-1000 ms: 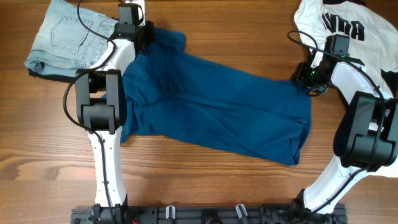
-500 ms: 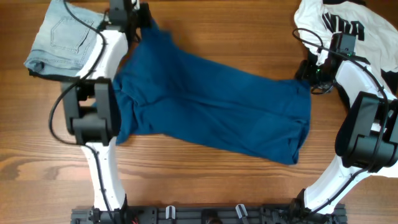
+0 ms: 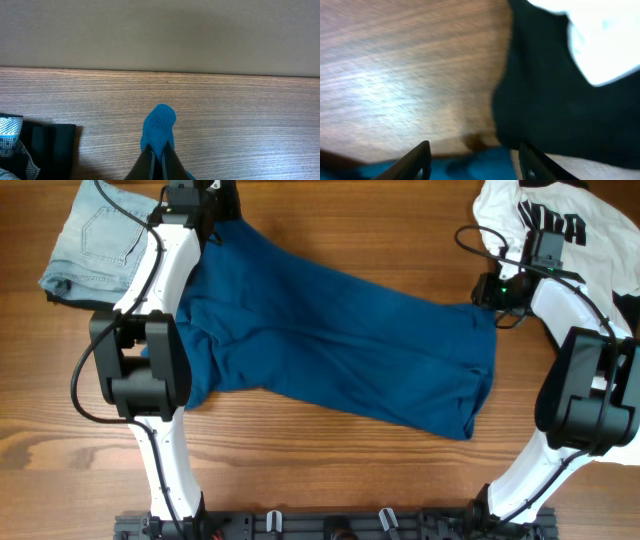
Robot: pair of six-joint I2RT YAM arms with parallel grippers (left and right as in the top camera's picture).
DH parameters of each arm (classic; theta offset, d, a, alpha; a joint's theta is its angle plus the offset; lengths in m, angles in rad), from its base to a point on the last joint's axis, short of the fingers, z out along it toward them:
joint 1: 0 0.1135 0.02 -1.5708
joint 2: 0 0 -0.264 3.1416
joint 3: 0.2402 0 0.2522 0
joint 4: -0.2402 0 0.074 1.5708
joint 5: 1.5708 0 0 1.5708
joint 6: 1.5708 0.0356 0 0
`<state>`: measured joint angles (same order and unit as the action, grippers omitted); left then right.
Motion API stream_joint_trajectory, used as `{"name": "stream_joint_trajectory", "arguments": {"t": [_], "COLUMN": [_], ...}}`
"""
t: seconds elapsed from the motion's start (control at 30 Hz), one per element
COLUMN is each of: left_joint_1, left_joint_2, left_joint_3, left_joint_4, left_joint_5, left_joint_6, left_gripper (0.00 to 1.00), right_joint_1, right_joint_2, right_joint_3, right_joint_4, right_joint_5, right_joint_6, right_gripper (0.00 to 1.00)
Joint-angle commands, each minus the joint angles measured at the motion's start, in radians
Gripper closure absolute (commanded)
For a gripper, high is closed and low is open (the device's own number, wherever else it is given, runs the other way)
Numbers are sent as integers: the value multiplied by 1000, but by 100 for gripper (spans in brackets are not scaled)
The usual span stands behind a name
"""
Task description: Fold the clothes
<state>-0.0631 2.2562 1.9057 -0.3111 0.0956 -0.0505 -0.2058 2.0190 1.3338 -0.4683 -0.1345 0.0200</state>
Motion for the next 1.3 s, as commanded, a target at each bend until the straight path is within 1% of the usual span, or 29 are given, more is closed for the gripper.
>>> {"name": "stream_joint_trajectory", "arguments": {"t": [0.0,0.1,0.2,0.33,0.47,0.57,0.63,0.8,0.97,1.07,1.17,1.27], "left_joint_1": [9,9,9,9,9,10,11,11,10,9,9,10], "left_joint_2": [-2,-2,-2,-2,-2,-2,-2,-13,-101,-171,-219,-243], "left_joint_3": [8,8,8,8,8,8,8,8,8,8,8,8], "left_joint_4": [-5,-10,-10,-17,-20,-19,-19,-33,-104,-210,-354,-518], "left_joint_5": [5,5,5,5,4,0,-14,-21,-21,-21,-22,-22], "left_joint_6": [-9,-9,-9,-9,-9,-9,-10,-10,-9,-10,-9,-9], "left_gripper": [96,96,96,96,96,96,96,96,96,96,96,96], "right_joint_1": [10,10,10,10,10,10,10,9,9,9,3,-10], "right_joint_2": [36,55,55,55,55,50,22,-84,-207,-264,-289,-289], "right_joint_3": [-7,-6,-6,-6,-6,-6,-1,77,184,193,193,192], "right_joint_4": [8,-9,-32,-68,-72,-80,-83,-137,-285,-411,-537,-626], "right_joint_5": [-22,10,130,139,130,89,86,86,80,71,75,56], "right_joint_6": [-16,-11,36,58,88,89,113,112,111,110,111,114], "right_gripper": [46,50,50,50,63,85,96,96,96,96,96,96]}}
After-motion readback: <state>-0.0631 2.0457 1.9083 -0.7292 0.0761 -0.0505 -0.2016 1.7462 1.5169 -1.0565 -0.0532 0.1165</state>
